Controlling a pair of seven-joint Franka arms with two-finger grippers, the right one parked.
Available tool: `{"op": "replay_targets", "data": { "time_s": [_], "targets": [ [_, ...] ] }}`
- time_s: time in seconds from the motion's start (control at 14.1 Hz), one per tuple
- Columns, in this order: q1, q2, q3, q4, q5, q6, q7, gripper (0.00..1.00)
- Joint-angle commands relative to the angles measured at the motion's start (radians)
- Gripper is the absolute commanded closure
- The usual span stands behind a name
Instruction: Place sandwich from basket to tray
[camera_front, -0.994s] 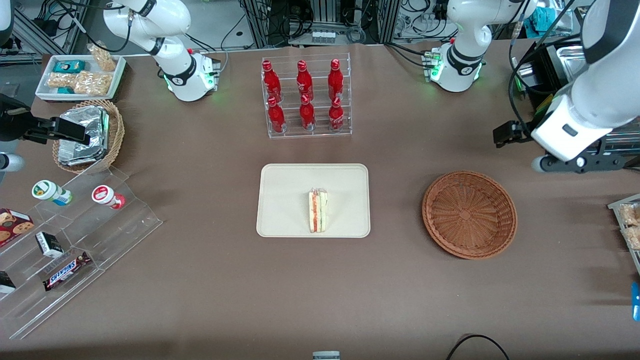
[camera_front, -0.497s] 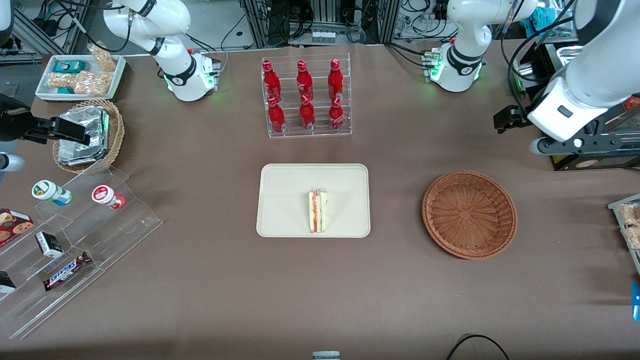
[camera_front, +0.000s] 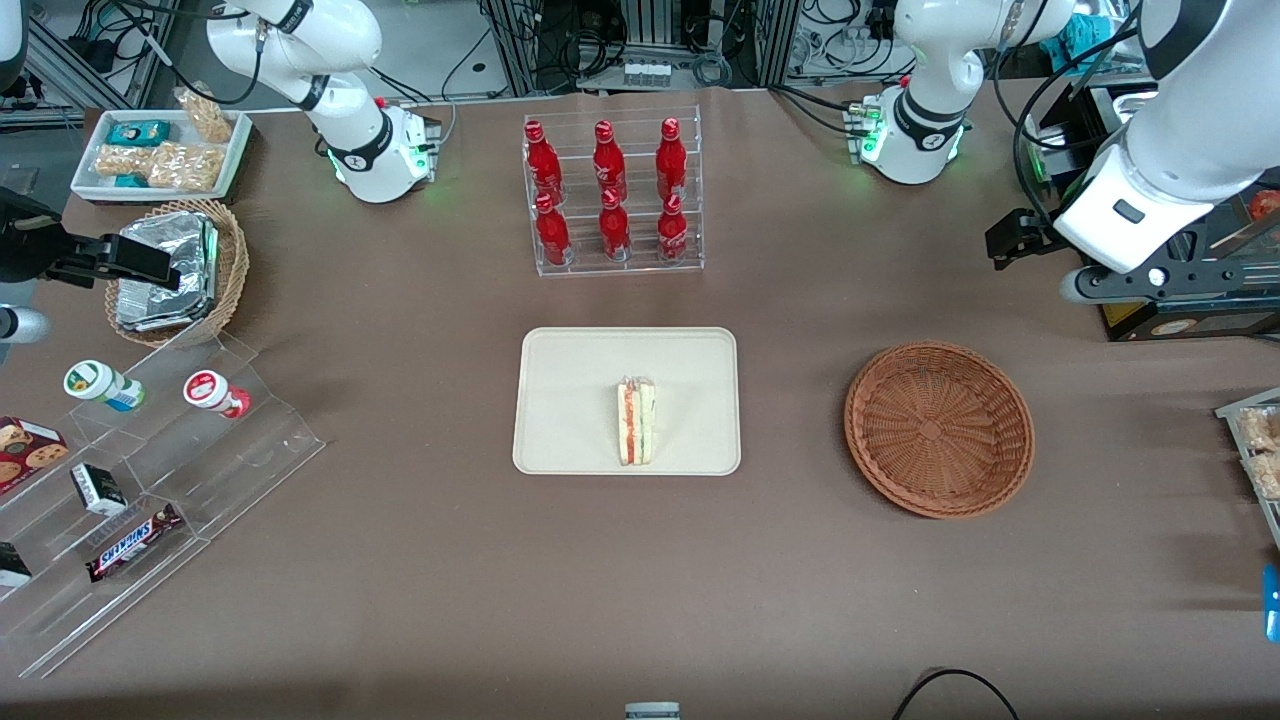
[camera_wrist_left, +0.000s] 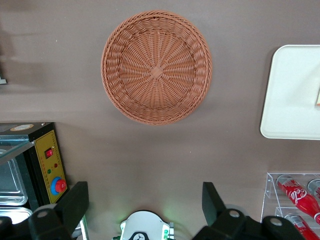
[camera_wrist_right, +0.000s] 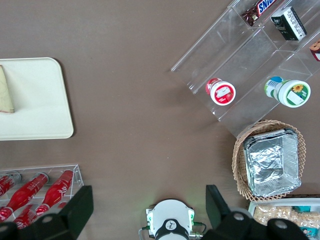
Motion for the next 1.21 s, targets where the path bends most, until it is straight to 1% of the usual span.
{"op": "replay_targets", "data": {
  "time_s": [0.0, 0.21, 0.78, 1.06, 1.14],
  "targets": [
    [0.003, 0.006, 0.002, 0.034, -0.023, 0.001, -0.004, 0.00],
    [0.003, 0.032, 0.002, 0.098, -0.028, -0.060, -0.002, 0.00],
    [0.004, 0.038, 0.004, 0.101, -0.033, -0.057, 0.000, 0.00],
    [0.006, 0.037, 0.005, 0.101, -0.048, -0.059, -0.004, 0.00],
    [0.021, 0.035, 0.008, 0.103, -0.048, -0.060, -0.002, 0.00]
  ]
}}
